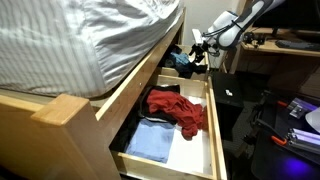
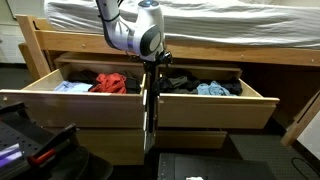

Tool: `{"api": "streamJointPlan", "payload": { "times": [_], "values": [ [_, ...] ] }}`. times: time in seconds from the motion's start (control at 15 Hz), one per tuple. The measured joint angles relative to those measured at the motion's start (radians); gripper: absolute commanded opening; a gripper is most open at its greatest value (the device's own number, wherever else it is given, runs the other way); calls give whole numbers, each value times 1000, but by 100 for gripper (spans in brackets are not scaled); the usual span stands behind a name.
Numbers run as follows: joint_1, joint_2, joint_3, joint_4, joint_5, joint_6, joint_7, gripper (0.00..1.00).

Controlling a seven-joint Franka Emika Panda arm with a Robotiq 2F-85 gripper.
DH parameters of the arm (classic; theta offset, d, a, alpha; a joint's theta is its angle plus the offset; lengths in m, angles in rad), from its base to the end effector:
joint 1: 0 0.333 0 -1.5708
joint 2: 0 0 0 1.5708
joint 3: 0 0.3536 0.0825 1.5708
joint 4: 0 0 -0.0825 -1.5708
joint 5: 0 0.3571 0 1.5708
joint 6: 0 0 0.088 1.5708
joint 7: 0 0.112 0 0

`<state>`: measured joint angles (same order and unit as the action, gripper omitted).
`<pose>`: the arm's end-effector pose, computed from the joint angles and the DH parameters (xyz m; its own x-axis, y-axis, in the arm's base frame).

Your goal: Open the second drawer from the right, pick up the black cloth from the first drawer, put it in the second drawer and close the second drawer.

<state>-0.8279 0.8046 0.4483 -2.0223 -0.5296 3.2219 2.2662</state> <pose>0.5926 -0.2147 0.1870 -0.5547 -0.7246 -0.4089 -0.6456 0.6849 -0.3379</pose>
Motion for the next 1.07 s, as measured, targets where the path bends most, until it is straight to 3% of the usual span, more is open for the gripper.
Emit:
{"api": "streamJointPlan", "payload": {
  "times": [0.13,0.2,0.47,0.8,0.93,1.0,1.07],
  "values": [
    [-51,40,38,20,-12,-3,-10,100],
    [-50,44,39,20,48,0,-55,100],
    [33,36,1,37,400,-102,-250,100],
    [59,36,-11,55,520,-157,-317,100],
    [131,21,-84,59,651,-141,-359,100],
    [186,6,-142,59,706,-140,-361,75],
    [241,-8,-200,59,752,-141,-361,74]
  ]
}}
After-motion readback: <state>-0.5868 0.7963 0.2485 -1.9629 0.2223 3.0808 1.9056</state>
